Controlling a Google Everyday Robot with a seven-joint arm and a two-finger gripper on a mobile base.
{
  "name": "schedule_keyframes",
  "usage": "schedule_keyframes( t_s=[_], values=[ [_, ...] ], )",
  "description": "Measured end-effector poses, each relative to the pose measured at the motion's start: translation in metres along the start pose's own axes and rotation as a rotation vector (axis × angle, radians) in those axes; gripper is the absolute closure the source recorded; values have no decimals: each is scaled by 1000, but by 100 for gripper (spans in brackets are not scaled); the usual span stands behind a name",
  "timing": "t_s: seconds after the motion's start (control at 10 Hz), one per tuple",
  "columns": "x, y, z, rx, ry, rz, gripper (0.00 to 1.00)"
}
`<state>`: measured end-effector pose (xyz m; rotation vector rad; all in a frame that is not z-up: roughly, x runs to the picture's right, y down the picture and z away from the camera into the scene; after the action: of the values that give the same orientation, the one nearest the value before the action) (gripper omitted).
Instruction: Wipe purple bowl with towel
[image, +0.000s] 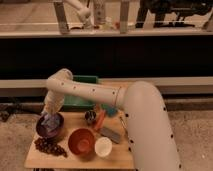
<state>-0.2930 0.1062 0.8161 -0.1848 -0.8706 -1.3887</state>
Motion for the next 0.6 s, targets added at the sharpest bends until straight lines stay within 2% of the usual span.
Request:
schedule_keyframes(
  t_s=[0.3,0.6],
  values=[
    [-15,25,-10,-5,2,15,97],
    [-54,37,-18,-20,-20,-10,97]
  ],
)
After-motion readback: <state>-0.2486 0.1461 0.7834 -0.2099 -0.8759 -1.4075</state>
